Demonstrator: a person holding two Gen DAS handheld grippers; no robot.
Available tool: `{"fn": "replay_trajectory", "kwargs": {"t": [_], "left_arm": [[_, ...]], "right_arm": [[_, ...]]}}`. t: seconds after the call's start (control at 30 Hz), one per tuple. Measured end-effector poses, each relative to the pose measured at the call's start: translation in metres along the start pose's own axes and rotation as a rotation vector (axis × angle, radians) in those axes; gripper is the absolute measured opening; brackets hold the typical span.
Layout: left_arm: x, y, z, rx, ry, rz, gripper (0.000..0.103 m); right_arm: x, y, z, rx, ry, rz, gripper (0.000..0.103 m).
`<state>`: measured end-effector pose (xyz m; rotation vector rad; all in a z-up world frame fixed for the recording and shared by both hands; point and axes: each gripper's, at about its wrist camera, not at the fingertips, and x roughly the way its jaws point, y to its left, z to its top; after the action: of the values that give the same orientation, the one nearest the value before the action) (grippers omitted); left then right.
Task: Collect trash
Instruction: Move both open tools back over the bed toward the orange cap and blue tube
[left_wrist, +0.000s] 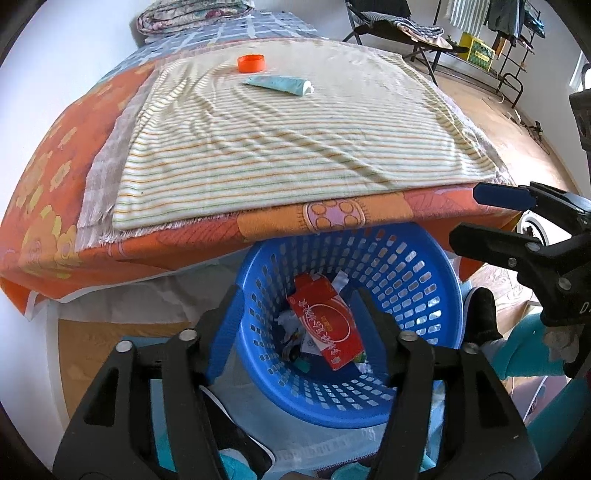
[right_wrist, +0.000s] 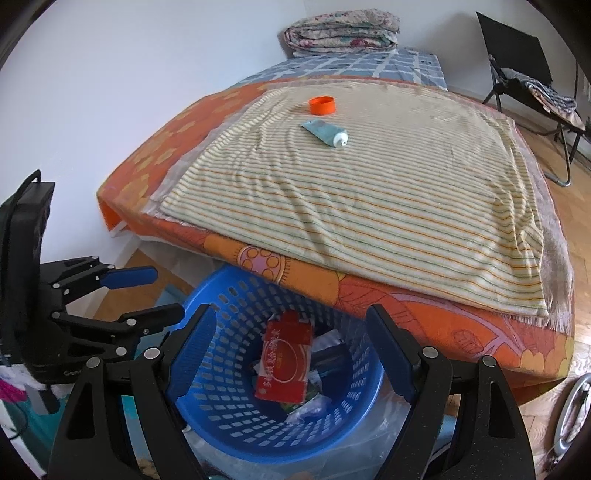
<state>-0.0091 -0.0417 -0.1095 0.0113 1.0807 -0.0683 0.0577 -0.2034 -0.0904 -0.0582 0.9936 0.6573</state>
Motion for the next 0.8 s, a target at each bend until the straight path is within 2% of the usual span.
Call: {"fn": "replay_trajectory", "kwargs": {"t": [0.3,0.63,0.8], "left_arm": [[-0.003,0.007,0.011,-0.006,-0.01,0.011,0.068],[-0.016,0.045,0.048,-0.088,-0.062,0.037,0.068],[-0.019,0.059,0.067,-0.095,-0.089,0.06,0.068]], "right_arm": [[-0.011,0.01,0.009,-0.026,-0.026,-0.018,0.083],[-0.019,0.006,0.028,0.004,-0.048,-0.07,0.083],[-0.022,0.009,0.037,-0.005,-0.062,-0.106,0.083]]}}
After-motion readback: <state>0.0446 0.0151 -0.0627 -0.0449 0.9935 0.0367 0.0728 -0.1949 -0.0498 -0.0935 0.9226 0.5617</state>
